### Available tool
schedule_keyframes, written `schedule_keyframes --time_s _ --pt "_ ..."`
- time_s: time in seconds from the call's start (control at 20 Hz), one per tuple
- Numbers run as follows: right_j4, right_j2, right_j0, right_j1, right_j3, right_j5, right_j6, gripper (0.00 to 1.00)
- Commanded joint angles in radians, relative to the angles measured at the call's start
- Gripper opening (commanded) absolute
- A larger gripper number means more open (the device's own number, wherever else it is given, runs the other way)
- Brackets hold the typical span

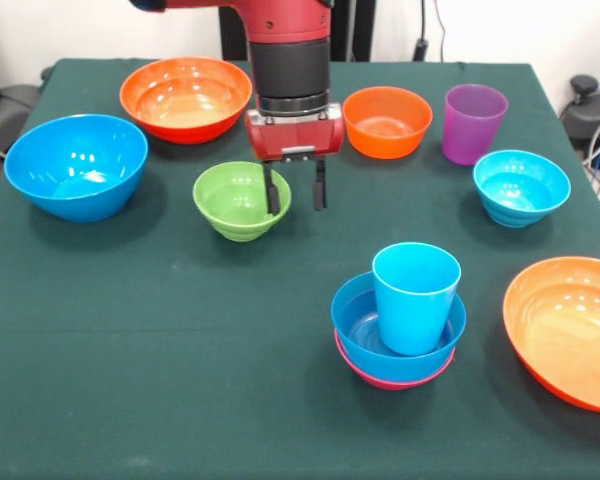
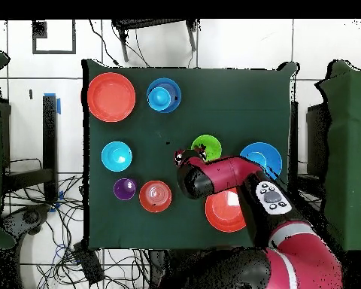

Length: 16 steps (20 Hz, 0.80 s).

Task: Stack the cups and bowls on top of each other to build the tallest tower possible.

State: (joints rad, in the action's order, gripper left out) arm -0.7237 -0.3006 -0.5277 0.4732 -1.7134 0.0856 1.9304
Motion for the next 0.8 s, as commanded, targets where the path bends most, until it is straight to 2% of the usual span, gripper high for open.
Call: schedule_keyframes --time_s 0.05,0.5,0.8 --pt "-0.036 0.027 0.066 -0.064 0.073 -0.045 0.061 1.00" --pt "-0.026 0.056 0.085 -0.068 0.070 -0.089 0.073 1.00" --pt "-0.017 0.040 0.066 -0.058 0.064 -0.074 0.054 1.00"
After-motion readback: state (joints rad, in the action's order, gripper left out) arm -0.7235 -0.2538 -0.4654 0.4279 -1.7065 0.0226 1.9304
